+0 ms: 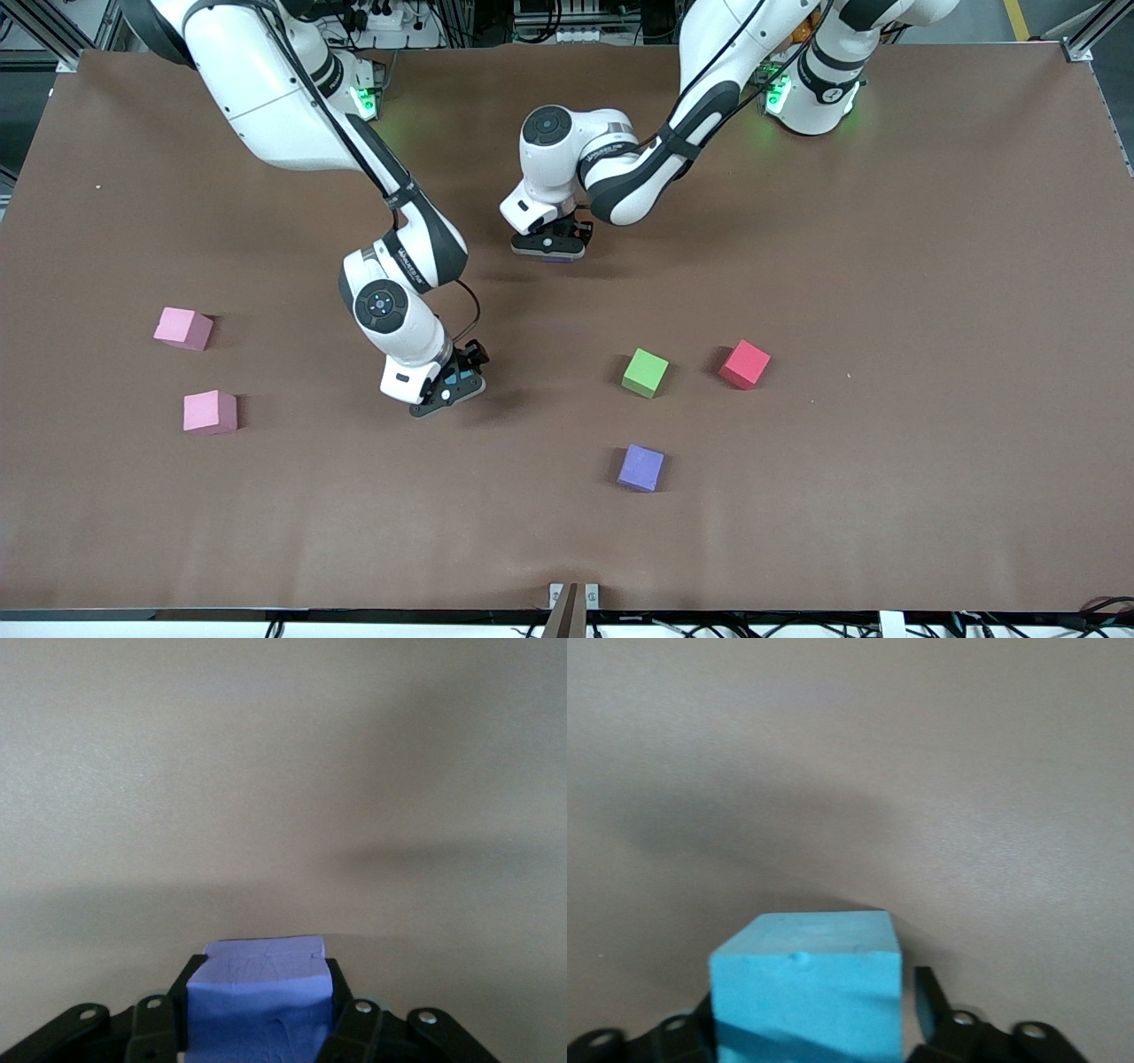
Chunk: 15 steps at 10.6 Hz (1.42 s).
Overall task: Arrange blocks into number 1
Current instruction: 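Set purple against orange with the left gripper while the right gripper carries cyan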
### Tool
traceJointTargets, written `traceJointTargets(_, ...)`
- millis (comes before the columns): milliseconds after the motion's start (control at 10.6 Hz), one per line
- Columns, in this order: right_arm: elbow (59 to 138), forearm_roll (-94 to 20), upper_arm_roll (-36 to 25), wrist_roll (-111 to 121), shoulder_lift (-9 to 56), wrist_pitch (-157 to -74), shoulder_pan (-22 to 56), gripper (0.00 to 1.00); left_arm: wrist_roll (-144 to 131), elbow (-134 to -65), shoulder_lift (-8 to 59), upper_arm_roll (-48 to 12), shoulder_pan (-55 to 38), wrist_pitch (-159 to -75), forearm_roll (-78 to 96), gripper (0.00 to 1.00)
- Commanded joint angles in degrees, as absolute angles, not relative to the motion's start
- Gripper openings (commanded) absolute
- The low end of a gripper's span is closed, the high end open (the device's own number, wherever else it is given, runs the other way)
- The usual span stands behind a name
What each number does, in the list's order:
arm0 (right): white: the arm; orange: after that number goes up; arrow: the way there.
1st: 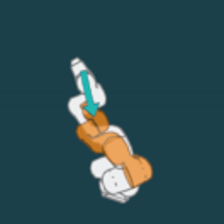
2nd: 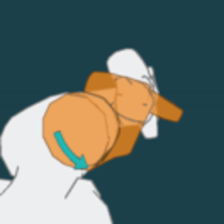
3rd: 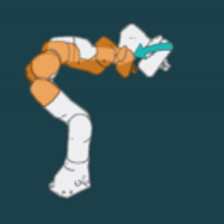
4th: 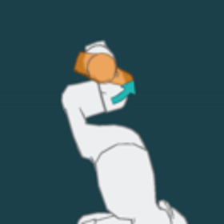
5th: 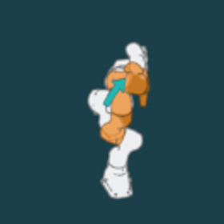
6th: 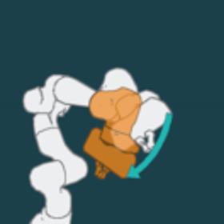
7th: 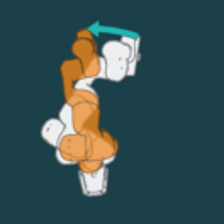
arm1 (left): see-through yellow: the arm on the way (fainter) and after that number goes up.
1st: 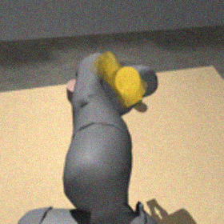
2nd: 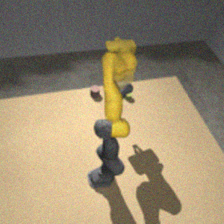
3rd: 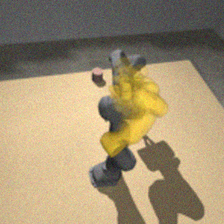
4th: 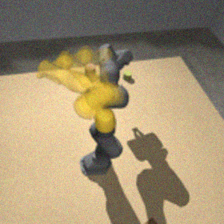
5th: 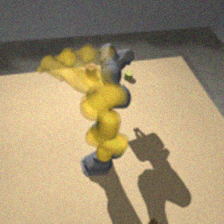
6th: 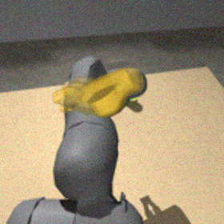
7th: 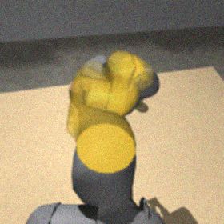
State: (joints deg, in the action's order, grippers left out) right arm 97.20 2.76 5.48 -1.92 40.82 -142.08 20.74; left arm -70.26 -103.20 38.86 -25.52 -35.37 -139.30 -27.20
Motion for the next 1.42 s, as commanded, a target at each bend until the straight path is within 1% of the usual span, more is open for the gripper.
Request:
traceJointTargets(0, 97.03, 3.26, 5.97, -1.76, 38.69, -140.20, 18.81, 0.00, -72.86, -103.71, 38.14, -25.49, -36.38, -139.66, -28.83, 0.00)
traceJointTargets(95, 96.77, 3.16, 5.98, -2.19, 36.67, -136.36, 17.85, 0.00, -72.86, -103.80, 38.14, -25.49, -36.39, -139.66, -28.83, 0.00)
traceJointTargets(189, 96.77, 3.16, 6.06, -2.11, 34.04, -132.58, 16.71, 0.00, -72.86, -103.89, 38.14, -25.49, -36.39, -139.57, -28.83, 0.48)
traceJointTargets(284, 96.77, 3.08, 6.15, -2.11, 31.40, -128.71, 15.74, 0.00, -72.77, -103.97, 38.14, -25.49, -36.73, -139.48, -28.83, 0.99)
traceJointTargets(473, 96.85, 2.99, 6.06, -2.37, 26.91, -123.16, 15.12, 0.00, -72.86, -103.89, 37.88, -25.40, -36.57, -139.04, -28.65, 1.00)
traceJointTargets(662, 97.12, 0.89, 5.98, -2.37, 23.66, -119.55, 15.03, 0.00, -73.47, -103.36, 35.78, -24.53, -34.38, -138.69, -28.04, 1.00)
traceJointTargets(851, 97.56, 0.00, 6.06, -4.38, 21.28, -117.26, 15.38, 0.00, -76.19, -102.23, 34.63, -24.35, -27.55, -136.86, -28.04, 1.00)
traceJointTargets(1040, 97.73, 0.00, 6.24, -7.97, 19.96, -114.88, 16.34, 0.00, -84.59, -96.62, 35.94, -24.43, -21.29, -134.22, -27.34, 1.00)
traceJointTargets(1134, 98.34, 0.00, 6.24, -13.74, 19.95, -115.13, 19.04, 0.00, -88.12, -95.29, 37.17, -24.17, -20.31, -133.86, -27.33, 1.00)
traceJointTargets(1323, 98.61, 0.09, 6.15, -26.47, 21.00, -116.18, 25.28, 0.00, -91.66, -91.52, 39.01, -19.45, -20.56, -133.86, -27.16, 1.00)
